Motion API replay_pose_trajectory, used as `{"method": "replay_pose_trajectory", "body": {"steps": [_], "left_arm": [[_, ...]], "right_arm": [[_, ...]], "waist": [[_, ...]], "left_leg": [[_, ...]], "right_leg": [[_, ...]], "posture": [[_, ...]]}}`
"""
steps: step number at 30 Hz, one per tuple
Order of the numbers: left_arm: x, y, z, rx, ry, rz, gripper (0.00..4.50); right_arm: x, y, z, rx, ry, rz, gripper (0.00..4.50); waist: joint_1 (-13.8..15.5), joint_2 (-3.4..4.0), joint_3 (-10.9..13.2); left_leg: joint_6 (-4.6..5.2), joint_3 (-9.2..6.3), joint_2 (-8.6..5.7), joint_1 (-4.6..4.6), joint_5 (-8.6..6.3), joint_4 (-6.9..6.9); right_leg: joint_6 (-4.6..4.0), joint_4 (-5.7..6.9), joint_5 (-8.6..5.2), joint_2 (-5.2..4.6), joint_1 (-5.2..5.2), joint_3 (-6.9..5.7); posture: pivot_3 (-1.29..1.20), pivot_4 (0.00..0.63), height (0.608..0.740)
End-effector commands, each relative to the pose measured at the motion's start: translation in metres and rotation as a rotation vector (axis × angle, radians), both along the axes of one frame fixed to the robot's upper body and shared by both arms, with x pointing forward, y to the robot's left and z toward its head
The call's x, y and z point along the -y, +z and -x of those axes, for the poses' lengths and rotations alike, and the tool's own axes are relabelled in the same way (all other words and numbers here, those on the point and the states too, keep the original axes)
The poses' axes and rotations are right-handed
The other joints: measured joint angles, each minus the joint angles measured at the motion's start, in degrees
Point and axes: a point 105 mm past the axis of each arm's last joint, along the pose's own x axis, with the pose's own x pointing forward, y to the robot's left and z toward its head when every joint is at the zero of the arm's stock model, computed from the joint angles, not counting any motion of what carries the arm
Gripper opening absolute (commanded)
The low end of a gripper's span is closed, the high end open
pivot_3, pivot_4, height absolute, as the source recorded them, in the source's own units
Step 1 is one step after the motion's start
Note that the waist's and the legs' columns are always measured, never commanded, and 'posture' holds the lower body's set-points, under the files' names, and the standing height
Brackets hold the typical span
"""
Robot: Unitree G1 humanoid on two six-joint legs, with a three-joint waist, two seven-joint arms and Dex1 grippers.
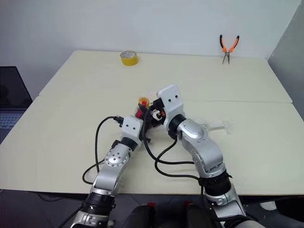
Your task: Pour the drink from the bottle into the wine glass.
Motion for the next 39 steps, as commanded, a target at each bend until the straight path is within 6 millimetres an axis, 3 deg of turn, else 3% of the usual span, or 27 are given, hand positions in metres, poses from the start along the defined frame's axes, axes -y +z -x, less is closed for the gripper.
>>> {"method": "replay_pose_trajectory", "body": {"steps": [1, 22, 26, 29, 35, 39], "left_arm": [[-0.002, 0.024, 0.001, 0.092, -0.001, 0.02, 0.95], [-0.006, 0.026, 0.0, 0.083, 0.005, 0.068, 0.95], [-0.015, 0.026, -0.004, 0.041, 0.022, 0.172, 0.95], [-0.034, 0.022, -0.014, 0.003, 0.095, 0.231, 0.95], [-0.053, 0.016, -0.031, -0.024, 0.149, 0.249, 0.95], [-0.065, 0.013, -0.042, -0.037, 0.173, 0.265, 0.95]], "right_arm": [[0.015, 0.014, 0.002, 0.043, -0.039, -0.035, 4.04], [0.009, 0.001, 0.025, -0.007, 0.123, 0.014, 4.04], [0.014, 0.0, 0.026, 0.0, 0.131, 0.033, 4.04], [0.024, -0.006, 0.03, -0.017, 0.162, 0.073, 4.04], [0.026, -0.014, 0.048, -0.054, 0.278, 0.107, 4.04], [0.026, -0.019, 0.048, -0.056, 0.267, 0.125, 4.04]], "waist": [[0.0, 0.0, 0.0], [0.0, 0.0, 0.0], [0.0, 0.0, 0.0], [0.1, -0.01, 0.0], [0.1, -0.01, 0.0], [0.2, -0.02, 0.0]], "left_leg": [[0.0, 0.0, 0.0, 0.0, 0.0, 0.0], [0.0, 0.0, 0.0, 0.0, 0.0, 0.0], [0.0, 0.0, -0.01, -0.01, 0.0, 0.01], [0.0, -0.01, 0.0, -0.01, 0.0, 0.01], [0.0, -0.01, -0.03, -0.02, 0.0, 0.02], [0.01, -0.05, -0.03, 0.0, 0.0, 0.03]], "right_leg": [[0.0, 0.0, 0.0, 0.0, 0.0, -0.01], [0.0, -0.01, 0.0, 0.0, 0.0, 0.0], [0.0, -0.01, 0.0, 0.0, 0.0, 0.0], [0.0, -0.01, 0.0, 0.0, 0.0, -0.01], [0.01, -0.04, 0.0, 0.0, 0.02, -0.02], [0.01, -0.02, 0.0, 0.0, 0.04, -0.08]], "posture": [[0.0, 0.15, 0.74], [0.0, 0.15, 0.74], [0.0, 0.15, 0.74], [0.0, 0.15, 0.74], [0.0, 0.15, 0.74], [0.0, 0.15, 0.74]]}}
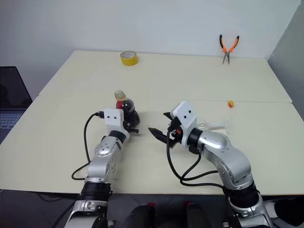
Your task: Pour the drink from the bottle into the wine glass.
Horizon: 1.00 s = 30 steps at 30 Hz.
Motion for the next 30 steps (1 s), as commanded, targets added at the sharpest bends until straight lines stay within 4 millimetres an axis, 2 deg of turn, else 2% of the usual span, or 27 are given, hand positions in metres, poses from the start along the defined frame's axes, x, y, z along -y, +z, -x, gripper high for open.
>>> {"method": "replay_pose_trajectory", "body": {"steps": [1, 4, 8, 14, 24, 30], "left_arm": [[-0.013, 0.013, -0.008, 0.053, 0.025, 0.012, 0.95], [-0.017, 0.013, -0.012, 0.057, 0.038, 0.025, 0.95], [-0.034, 0.017, -0.018, 0.075, 0.109, 0.032, 0.95], [-0.048, 0.029, -0.022, 0.131, 0.206, -0.005, 0.95], [-0.052, 0.018, -0.036, 0.069, 0.203, 0.055, 0.95], [-0.053, 0.02, -0.042, 0.06, 0.177, 0.034, 0.95]], "right_arm": [[-0.005, 0.009, 0.007, 0.046, 0.025, -0.018, 4.04], [-0.008, 0.01, 0.006, 0.051, 0.024, -0.026, 4.04], [-0.018, 0.012, 0.007, 0.055, 0.042, -0.037, 4.04], [-0.016, 0.013, 0.004, 0.059, 0.013, -0.046, 4.04], [-0.021, 0.015, 0.006, 0.063, 0.035, -0.047, 4.04], [-0.021, 0.017, 0.005, 0.071, 0.034, -0.054, 4.04]], "waist": [[0.0, 0.0, 0.0], [-0.1, 0.0, 0.0], [-0.1, 0.0, 0.0], [-0.2, -0.01, 0.0], [0.0, -0.01, 0.0], [0.0, -0.01, 0.0]], "left_leg": [[0.0, -0.02, 0.0, 0.0, 0.0, 0.01], [0.0, 0.0, 0.01, 0.02, 0.0, 0.01], [-0.01, -0.01, 0.02, 0.02, 0.0, 0.01], [-0.01, 0.0, 0.03, 0.02, 0.0, 0.0], [-0.01, -0.01, 0.0, 0.01, 0.01, 0.01], [-0.02, -0.03, -0.01, 0.01, 0.01, 0.02]], "right_leg": [[0.0, 0.0, 0.0, 0.01, 0.0, -0.01], [0.0, 0.02, 0.0, 0.02, 0.0, 0.0], [0.0, 0.03, 0.0, 0.02, 0.0, -0.01], [0.0, 0.01, 0.0, 0.02, 0.0, 0.01], [0.0, 0.01, 0.0, 0.01, -0.01, -0.03], [0.0, 0.02, 0.0, 0.0, 0.0, -0.05]], "posture": [[0.0, 0.15, 0.74], [0.0, 0.15, 0.74], [0.0, 0.15, 0.74], [0.0, 0.15, 0.74], [0.0, 0.15, 0.74], [0.0, 0.15, 0.74]]}}
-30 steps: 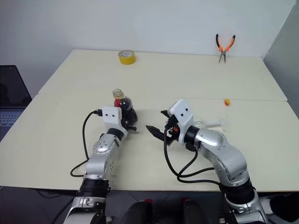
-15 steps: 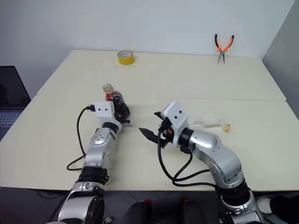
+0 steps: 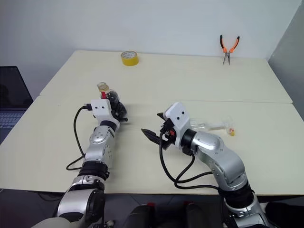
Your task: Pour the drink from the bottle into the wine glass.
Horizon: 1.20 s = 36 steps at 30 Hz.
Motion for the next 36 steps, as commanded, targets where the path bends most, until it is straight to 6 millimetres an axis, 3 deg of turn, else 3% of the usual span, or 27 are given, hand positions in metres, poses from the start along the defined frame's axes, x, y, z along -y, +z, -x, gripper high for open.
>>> {"method": "replay_pose_trajectory", "body": {"steps": [1, 7, 18, 25, 30, 32, 36], "left_arm": [[-0.005, 0.012, -0.005, 0.027, -0.007, -0.022, 0.95], [-0.002, 0.008, -0.006, 0.007, -0.049, -0.05, 0.95], [-0.005, 0.006, 0.008, 0.049, -0.063, -0.081, 4.44], [0.003, -0.007, 0.039, 0.032, -0.103, -0.097, 4.48], [0.008, -0.02, 0.063, -0.026, -0.158, -0.092, 4.48], [0.012, -0.027, 0.081, -0.049, -0.181, -0.117, 4.48], [0.057, -0.018, 0.101, -0.022, -0.394, -0.176, 4.48]], "right_arm": [[-0.002, 0.016, 0.002, 0.064, 0.011, -0.03, 4.04], [-0.002, 0.016, 0.002, 0.068, 0.001, -0.039, 4.04], [0.002, 0.014, 0.004, 0.065, -0.003, -0.031, 4.04], [0.024, 0.0, 0.007, 0.09, -0.034, 0.057, 4.04], [0.054, -0.013, 0.009, 0.097, -0.134, 0.11, 4.04], [0.081, -0.018, 0.008, 0.15, -0.284, 0.135, 4.04], [0.125, -0.024, 0.005, 0.384, -0.531, 0.337, 4.04]], "waist": [[0.0, 0.0, 0.0], [0.0, 0.0, 0.0], [-0.1, 0.0, 0.0], [0.0, 0.0, 0.0], [0.0, -0.01, 0.0], [0.1, -0.01, 0.0], [0.3, -0.02, 0.0]], "left_leg": [[0.0, 0.0, 0.0, 0.0, 0.0, 0.0], [-0.01, 0.0, 0.0, 0.0, 0.0, 0.0], [-0.02, 0.01, 0.02, 0.0, 0.01, 0.0], [-0.01, 0.04, -0.01, -0.01, 0.01, 0.01], [0.0, 0.03, 0.0, 0.0, 0.0, 0.01], [0.0, 0.02, 0.0, 0.0, 0.0, 0.01], [0.0, 0.09, -0.05, 0.01, 0.0, -0.01]], "right_leg": [[0.0, 0.0, 0.0, 0.0, 0.0, -0.01], [0.0, 0.0, 0.0, 0.0, 0.0, -0.01], [0.0, 0.0, 0.0, -0.01, -0.02, 0.01], [0.0, -0.02, 0.0, -0.06, 0.0, 0.05], [0.0, -0.01, 0.0, -0.06, 0.03, 0.06], [0.0, -0.03, 0.0, -0.06, 0.04, 0.05], [0.02, -0.06, -0.01, -0.12, 0.05, 0.13]], "posture": [[0.0, 0.15, 0.74], [0.0, 0.15, 0.74], [0.0, 0.15, 0.74], [0.0, 0.15, 0.74], [0.0, 0.15, 0.74], [0.0, 0.15, 0.74], [0.0, 0.15, 0.74]]}}
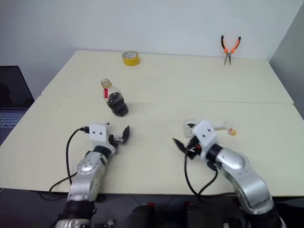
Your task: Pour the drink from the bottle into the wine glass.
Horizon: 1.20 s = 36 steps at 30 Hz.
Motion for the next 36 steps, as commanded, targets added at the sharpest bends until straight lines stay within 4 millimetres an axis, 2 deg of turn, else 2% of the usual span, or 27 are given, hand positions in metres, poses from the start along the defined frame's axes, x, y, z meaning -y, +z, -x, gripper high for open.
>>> {"method": "replay_pose_trajectory", "body": {"steps": [1, 4, 8, 12, 17, 20, 26, 30, 36], "left_arm": [[0.051, 0.029, 0.009, 0.077, -0.259, -0.027, 4.48], [0.079, 0.038, 0.018, 0.074, -0.449, -0.03, 4.48], [0.093, 0.048, 0.02, 0.051, -0.569, -0.005, 4.48], [0.109, 0.068, 0.02, 0.05, -0.736, -0.005, 4.48], [0.117, 0.073, 0.023, 0.045, -0.816, -0.008, 4.48], [0.12, 0.075, 0.024, 0.049, -0.829, -0.005, 4.48], [0.122, 0.075, 0.026, 0.05, -0.834, 0.0, 4.48], [0.122, 0.073, 0.026, 0.047, -0.836, -0.003, 4.48], [0.123, 0.073, 0.026, 0.045, -0.843, -0.004, 4.48]], "right_arm": [[0.026, 0.019, -0.002, 0.265, -0.146, 0.176, 4.04], [0.046, 0.006, -0.005, 0.378, -0.225, 0.435, 4.04], [0.061, -0.001, -0.011, 0.467, -0.266, 0.628, 4.04], [0.067, -0.007, -0.03, 0.57, -0.275, 0.879, 4.04], [0.068, -0.016, -0.049, 0.583, -0.278, 0.943, 4.04], [0.072, -0.031, -0.057, 0.542, -0.25, 0.989, 4.04], [0.069, -0.041, -0.05, 0.505, -0.18, 0.99, 4.04], [0.063, -0.043, -0.054, 0.511, -0.177, 0.987, 4.04], [0.059, -0.047, -0.082, 0.5, -0.193, 1.028, 4.04]], "waist": [[0.1, 0.0, 0.0], [0.1, -0.01, 0.0], [-0.4, 0.04, -0.1], [-0.5, 0.05, -0.1], [-0.4, 0.06, -0.1], [-0.4, 0.06, -0.1], [-0.3, 0.06, -0.1], [-0.2, 0.05, -0.1], [-1.3, 0.01, -0.1]], "left_leg": [[0.0, 0.0, -0.01, 0.01, 0.01, 0.03], [0.01, 0.01, 0.0, 0.26, 0.01, 0.0], [-0.1, 0.16, 0.1, 0.36, 0.07, -0.06], [-0.14, 0.19, 0.12, 0.42, 0.09, -0.08], [-0.19, 0.2, 0.11, 0.41, 0.11, -0.09], [-0.23, 0.23, 0.09, 0.37, 0.12, -0.05], [-0.12, 0.21, 0.08, 0.37, 0.06, -0.04], [-0.11, 0.2, 0.09, 0.38, 0.06, -0.04], [-0.12, 0.21, 0.12, 0.5, 0.06, -0.05]], "right_leg": [[0.03, 0.03, 0.02, 0.0, 0.0, -0.02], [0.06, 0.05, 0.03, 0.07, 0.2, -0.01], [0.04, 0.05, 0.01, 0.2, 0.21, 0.19], [0.02, 0.06, 0.0, 0.27, 0.21, 0.23], [0.02, -0.01, -0.01, 0.28, 0.23, 0.25], [0.04, -0.03, -0.01, 0.23, 0.23, 0.28], [0.04, 0.0, -0.01, 0.21, 0.23, 0.26], [0.04, 0.01, -0.01, 0.21, 0.24, 0.26], [0.03, 0.05, -0.01, 0.23, 0.31, 0.27]], "posture": [[0.0, 0.15, 0.74], [0.0, 0.15, 0.74], [0.0, 0.15, 0.74], [0.0, 0.15, 0.74], [0.0, 0.15, 0.74], [0.0, 0.15, 0.74], [0.0, 0.15, 0.74], [0.0, 0.15, 0.74], [0.0, 0.15, 0.74]]}}
